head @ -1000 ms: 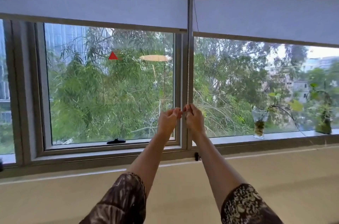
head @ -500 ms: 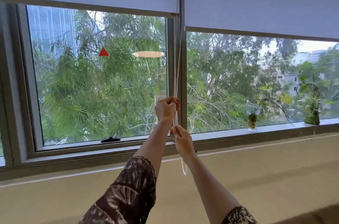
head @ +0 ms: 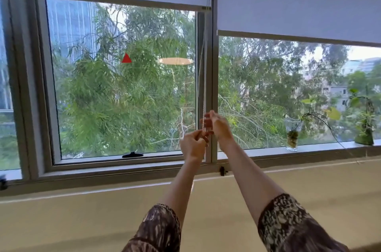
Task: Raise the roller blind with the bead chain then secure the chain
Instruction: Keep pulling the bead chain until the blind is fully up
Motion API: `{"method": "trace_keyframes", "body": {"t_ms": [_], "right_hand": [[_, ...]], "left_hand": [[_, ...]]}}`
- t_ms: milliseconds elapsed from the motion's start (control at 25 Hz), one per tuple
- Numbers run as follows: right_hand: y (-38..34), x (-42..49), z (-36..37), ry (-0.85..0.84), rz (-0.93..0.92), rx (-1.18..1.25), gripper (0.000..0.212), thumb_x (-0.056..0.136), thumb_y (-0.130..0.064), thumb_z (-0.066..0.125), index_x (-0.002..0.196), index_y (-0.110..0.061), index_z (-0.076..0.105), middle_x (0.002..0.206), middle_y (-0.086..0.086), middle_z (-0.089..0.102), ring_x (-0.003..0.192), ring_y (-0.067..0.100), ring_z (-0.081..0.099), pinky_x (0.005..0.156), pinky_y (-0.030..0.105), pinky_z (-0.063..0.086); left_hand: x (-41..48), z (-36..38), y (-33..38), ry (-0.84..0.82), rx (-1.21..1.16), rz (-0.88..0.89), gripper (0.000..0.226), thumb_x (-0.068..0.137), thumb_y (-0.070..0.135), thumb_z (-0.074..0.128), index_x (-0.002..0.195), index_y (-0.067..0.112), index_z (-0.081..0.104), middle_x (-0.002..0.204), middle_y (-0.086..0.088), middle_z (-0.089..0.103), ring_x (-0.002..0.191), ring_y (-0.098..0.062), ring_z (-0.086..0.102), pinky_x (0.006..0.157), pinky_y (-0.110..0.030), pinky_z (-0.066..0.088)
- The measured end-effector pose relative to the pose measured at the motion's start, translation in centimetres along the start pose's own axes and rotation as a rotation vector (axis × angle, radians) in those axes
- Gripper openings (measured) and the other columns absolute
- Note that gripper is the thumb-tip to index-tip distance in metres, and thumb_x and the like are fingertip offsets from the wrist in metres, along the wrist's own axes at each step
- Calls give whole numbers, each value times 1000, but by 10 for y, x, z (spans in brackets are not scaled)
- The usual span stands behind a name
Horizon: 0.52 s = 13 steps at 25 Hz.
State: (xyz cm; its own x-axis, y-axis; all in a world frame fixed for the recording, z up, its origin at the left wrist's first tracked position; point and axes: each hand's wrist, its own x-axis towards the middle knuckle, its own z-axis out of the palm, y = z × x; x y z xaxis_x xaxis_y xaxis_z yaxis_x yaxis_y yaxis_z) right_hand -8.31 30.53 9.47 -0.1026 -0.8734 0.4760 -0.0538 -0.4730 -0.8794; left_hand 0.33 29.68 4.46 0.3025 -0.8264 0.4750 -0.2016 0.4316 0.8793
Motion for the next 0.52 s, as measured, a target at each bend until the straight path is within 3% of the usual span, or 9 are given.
{"method": "trace_keyframes", "body": {"t_ms": [160,360,520], "right_hand": [[-40,27,9,62,-82,-48,32,101,-26,38,113,-4,58,91,7,63,73,14,57,66,27,46],[-32,28,11,217,-130,-70,29,101,-16,35,110,-3,60,74,-2,53,61,9,43,55,23,35],[-20,18,8,193,-155,-111,27,101,-12,36,99,-3,61,73,-1,54,60,9,43,52,20,32]], "left_hand": [[-29,8,-17,-61,-85,-80,27,84,-8,56,86,10,75,72,-6,72,51,-10,61,53,-25,56],[-49,9,-32,-198,-85,-70,37,85,-9,51,71,17,73,62,1,69,50,-7,62,52,-20,54],[-35,-5,-30,-403,-87,-196,17,92,3,56,97,-3,71,79,-11,70,61,-10,64,54,-12,49]]}}
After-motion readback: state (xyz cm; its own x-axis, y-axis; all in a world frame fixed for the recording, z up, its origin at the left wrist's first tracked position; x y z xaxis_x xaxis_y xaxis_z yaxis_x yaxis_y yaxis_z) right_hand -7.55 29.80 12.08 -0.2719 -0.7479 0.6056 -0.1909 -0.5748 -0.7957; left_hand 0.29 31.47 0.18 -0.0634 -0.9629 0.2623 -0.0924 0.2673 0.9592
